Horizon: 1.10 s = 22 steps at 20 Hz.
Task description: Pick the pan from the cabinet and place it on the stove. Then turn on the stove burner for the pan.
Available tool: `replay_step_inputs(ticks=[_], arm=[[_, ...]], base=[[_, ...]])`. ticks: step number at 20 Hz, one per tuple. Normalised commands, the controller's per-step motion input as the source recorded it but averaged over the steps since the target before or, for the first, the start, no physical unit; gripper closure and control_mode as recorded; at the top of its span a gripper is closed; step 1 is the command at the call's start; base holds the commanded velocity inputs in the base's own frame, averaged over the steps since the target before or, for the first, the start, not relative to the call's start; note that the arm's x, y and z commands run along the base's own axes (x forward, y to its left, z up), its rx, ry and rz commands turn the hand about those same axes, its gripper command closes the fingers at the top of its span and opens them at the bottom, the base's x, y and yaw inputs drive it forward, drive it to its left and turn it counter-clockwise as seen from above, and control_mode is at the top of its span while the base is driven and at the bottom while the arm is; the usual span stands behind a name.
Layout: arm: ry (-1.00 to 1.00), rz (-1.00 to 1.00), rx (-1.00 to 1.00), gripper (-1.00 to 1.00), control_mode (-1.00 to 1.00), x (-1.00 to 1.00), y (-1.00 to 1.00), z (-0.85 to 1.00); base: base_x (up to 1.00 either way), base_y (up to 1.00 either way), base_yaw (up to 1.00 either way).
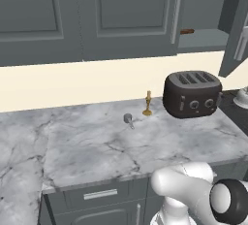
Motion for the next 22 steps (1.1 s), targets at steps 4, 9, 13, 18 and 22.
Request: replay_step_inputs(ticks=[4, 9, 13, 18, 22], arm=[[-0.07, -0.11, -0.15, -1.00, -1.00, -0.49, 0.67, 0.09], [-0.09, -0.19, -0.26, -1.00, -1.00, -0.32, 0.88, 0.04], [0.00, -0.20, -0.31, -1.00, -1.00, 0.05, 0.78, -0.04], [0.04, -0.15, -0.30, -1.00, -1.00, 0.46, 0.31, -0.14], [0.05, -0.13, -0.27, -1.00, -1.00, 0.63, 0.13, -0.20]], base=[[0.00, 0.00, 0.00], [0.00, 0.00, 0.00], [0.00, 0.00, 0.00], [0.00, 0.00, 0.00], [0.00, 0.00, 0.00]])
